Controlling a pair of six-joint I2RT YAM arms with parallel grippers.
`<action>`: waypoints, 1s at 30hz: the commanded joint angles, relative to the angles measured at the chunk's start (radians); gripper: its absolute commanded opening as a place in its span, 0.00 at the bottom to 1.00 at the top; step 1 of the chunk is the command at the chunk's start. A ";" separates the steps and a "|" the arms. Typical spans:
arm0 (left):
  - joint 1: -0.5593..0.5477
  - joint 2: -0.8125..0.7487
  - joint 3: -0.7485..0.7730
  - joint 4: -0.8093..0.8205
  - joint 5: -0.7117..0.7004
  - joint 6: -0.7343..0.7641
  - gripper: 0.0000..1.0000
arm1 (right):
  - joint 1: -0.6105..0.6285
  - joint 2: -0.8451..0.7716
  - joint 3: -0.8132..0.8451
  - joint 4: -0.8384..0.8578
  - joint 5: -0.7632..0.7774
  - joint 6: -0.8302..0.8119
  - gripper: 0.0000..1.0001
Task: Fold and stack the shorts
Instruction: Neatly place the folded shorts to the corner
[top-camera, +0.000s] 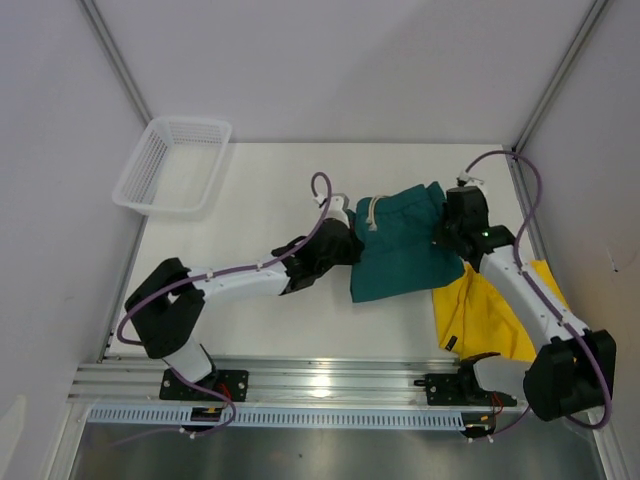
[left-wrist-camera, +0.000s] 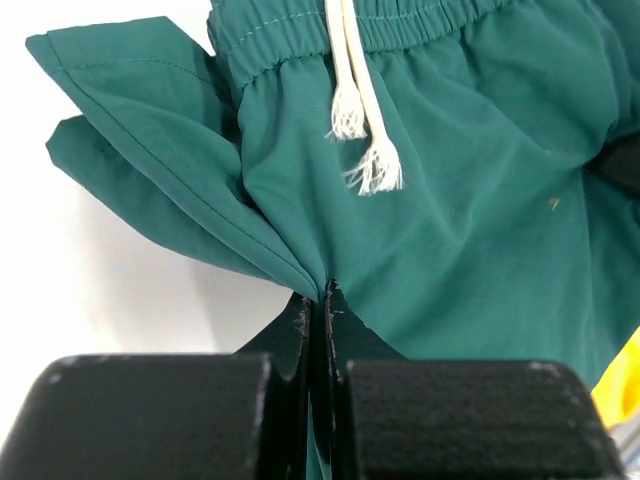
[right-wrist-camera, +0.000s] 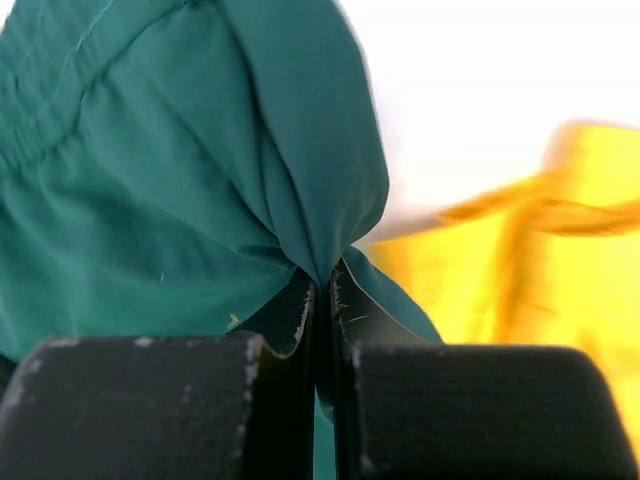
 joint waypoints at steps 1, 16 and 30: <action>-0.086 0.069 0.108 0.044 -0.074 -0.015 0.00 | -0.072 -0.113 0.014 -0.062 0.196 0.013 0.00; -0.315 0.429 0.475 0.155 -0.020 0.069 0.00 | -0.486 -0.351 -0.106 -0.164 0.439 0.131 0.00; -0.373 0.606 0.528 0.357 0.112 0.074 0.00 | -0.733 -0.410 -0.239 -0.098 0.531 0.251 0.00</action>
